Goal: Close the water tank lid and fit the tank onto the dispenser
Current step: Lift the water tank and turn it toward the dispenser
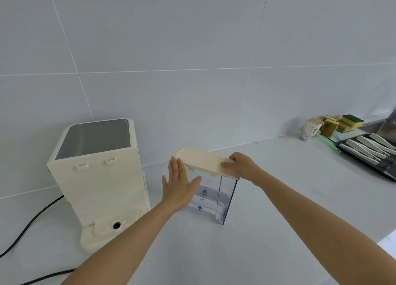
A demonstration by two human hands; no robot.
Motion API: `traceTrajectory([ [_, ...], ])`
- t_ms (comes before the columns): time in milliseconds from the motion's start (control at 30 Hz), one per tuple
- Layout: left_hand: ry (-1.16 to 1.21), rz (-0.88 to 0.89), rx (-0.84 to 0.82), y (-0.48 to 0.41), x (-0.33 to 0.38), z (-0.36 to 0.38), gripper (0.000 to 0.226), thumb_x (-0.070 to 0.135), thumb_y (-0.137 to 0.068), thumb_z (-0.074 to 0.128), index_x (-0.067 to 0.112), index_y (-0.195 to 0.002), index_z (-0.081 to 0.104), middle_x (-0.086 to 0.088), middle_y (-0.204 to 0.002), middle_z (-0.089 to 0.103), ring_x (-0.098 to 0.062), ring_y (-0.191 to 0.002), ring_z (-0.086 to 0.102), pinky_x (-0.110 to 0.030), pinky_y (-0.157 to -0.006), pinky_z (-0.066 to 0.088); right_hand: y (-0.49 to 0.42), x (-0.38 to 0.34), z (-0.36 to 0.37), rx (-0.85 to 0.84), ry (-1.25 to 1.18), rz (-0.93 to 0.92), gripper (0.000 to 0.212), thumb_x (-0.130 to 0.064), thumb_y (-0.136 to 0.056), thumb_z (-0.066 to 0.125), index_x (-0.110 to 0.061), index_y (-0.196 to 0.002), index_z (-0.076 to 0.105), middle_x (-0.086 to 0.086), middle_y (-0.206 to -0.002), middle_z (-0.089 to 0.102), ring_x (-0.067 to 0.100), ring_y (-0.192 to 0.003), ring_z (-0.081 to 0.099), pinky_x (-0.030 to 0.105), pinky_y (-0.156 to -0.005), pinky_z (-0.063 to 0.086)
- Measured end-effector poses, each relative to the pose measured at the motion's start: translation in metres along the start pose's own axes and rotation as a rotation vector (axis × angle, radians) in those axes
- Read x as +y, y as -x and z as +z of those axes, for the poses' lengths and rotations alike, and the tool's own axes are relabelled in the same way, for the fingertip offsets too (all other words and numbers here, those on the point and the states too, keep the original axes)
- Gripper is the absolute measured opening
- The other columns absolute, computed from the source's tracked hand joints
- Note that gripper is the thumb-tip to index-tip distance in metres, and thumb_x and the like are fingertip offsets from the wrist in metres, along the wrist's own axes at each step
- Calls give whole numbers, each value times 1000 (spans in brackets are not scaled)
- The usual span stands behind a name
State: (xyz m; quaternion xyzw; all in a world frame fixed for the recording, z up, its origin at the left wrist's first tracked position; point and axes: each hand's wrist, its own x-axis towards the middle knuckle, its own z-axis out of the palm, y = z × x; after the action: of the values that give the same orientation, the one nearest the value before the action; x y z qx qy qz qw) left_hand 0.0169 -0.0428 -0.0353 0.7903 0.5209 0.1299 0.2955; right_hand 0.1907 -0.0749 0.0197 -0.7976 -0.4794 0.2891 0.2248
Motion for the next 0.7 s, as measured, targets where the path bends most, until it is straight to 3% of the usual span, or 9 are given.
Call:
traceTrajectory([
  [67, 74, -32, -20, -7, 1, -4, 78, 47, -92, 27, 11, -138, -25, -3, -149, -32, -16, -139, -23, -47, -114, -10, 6, 5, 1, -6, -37, -22, 22, -29, -87, 52, -9, -94, 48, 5, -91, 50, 19, -80, 45, 22, -57, 31],
  [200, 447, -89, -120, -20, 8, -15, 83, 45, -91, 37, 18, -137, -27, 2, -151, -28, -15, -142, -11, -44, -118, -2, 21, 9, 10, 27, -166, -20, 21, -27, -84, 57, -8, -85, 49, 6, -91, 52, 20, -78, 46, 29, -68, 37],
  [300, 645, -127, -182, -30, 14, -23, 91, 37, -87, 50, 23, -139, -23, 5, -155, -1, -15, -141, 11, -35, -113, 14, 39, 5, 19, 40, -237, -2, 27, -25, -83, 57, 0, -90, 54, 7, -87, 53, 21, -76, 46, 31, -69, 38],
  [367, 672, -158, -220, -36, 16, -26, 91, 31, -85, 56, 25, -141, -16, 4, -153, 16, -17, -137, 22, -35, -108, 21, 52, 1, 27, 43, -272, -3, 35, -24, -83, 55, 5, -102, 57, 8, -85, 52, 20, -75, 46, 30, -66, 37],
  [467, 606, -170, -265, -39, 20, -26, 89, 25, -86, 57, 22, -143, -12, -1, -147, 31, -22, -133, 31, -37, -108, 25, 71, -4, 42, 36, -201, -30, 33, -23, -85, 52, -1, -108, 54, 4, -84, 54, 16, -67, 47, 22, -53, 34],
  [533, 554, -151, -300, -41, 23, -28, 78, 22, -87, 55, 20, -144, 1, -4, -139, 41, -24, -125, 41, -38, -108, 33, 81, -8, 51, 16, -196, -48, 33, -22, -84, 52, -5, -113, 51, -2, -78, 54, 8, -60, 46, 17, -49, 33],
  [633, 515, -109, -394, -40, 30, -34, 52, 16, -90, 49, 19, -137, 27, -3, -123, 49, -22, -110, 48, -35, -95, 42, 93, -14, 58, -33, -260, -50, 42, -19, -84, 51, -9, -123, 41, 3, -90, 57, 11, -67, 48, 14, -50, 33],
  [700, 507, -86, -454, -40, 34, -38, 46, 13, -91, 47, 20, -135, 34, -3, -122, 51, -22, -109, 49, -35, -91, 42, 99, -18, 63, -76, -292, -52, 46, -20, -85, 52, -12, -126, 35, -1, -80, 51, 9, -63, 46, 15, -50, 33],
])
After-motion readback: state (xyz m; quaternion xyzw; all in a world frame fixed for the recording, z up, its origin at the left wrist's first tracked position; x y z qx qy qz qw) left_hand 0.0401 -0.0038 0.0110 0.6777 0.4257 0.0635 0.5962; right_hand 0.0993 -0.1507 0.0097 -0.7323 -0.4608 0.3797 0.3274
